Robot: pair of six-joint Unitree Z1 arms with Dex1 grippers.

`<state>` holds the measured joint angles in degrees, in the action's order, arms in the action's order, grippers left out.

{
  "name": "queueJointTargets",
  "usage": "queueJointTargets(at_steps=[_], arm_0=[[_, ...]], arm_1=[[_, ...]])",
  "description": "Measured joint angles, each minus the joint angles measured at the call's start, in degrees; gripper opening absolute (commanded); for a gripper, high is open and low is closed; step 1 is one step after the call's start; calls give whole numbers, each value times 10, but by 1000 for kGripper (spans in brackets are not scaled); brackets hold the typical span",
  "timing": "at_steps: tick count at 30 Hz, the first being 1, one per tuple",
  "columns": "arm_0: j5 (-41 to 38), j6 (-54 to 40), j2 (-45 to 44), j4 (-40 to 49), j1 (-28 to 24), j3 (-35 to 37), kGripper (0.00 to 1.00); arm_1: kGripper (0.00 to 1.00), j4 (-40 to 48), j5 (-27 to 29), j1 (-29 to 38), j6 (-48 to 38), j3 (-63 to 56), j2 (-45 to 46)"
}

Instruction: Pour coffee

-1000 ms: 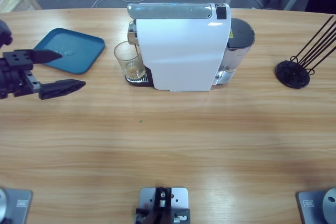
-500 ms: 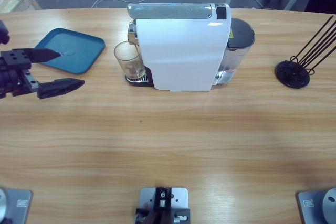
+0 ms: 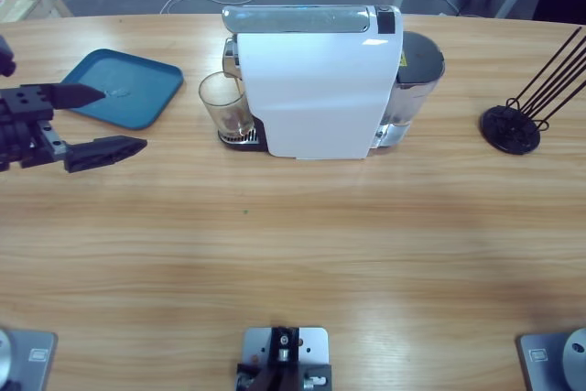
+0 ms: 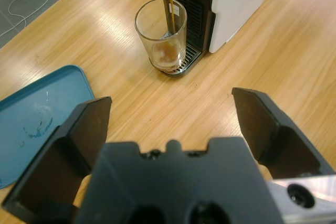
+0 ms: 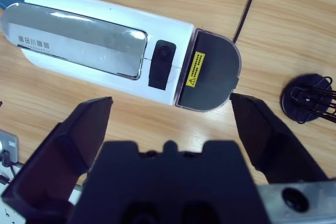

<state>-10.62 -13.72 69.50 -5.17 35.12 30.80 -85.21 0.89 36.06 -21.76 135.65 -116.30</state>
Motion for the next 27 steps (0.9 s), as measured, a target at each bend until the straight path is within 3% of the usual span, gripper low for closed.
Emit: queueJointTargets(at_steps=[3,13,19,27], arm_0=[[0,0,0,0,0,0,1000],[0,0,7,-9,0,18,1000],[0,0,19,-11,0,33,1000],[-15,0,39,-15,0,36,1000]], arm_1=[[1000,20,8,5,0,-52,37],[1000,278,22,69,-19,-534,354],[1000,503,65,82,-12,-797,463],[1000,568,93,83,28,-889,493]])
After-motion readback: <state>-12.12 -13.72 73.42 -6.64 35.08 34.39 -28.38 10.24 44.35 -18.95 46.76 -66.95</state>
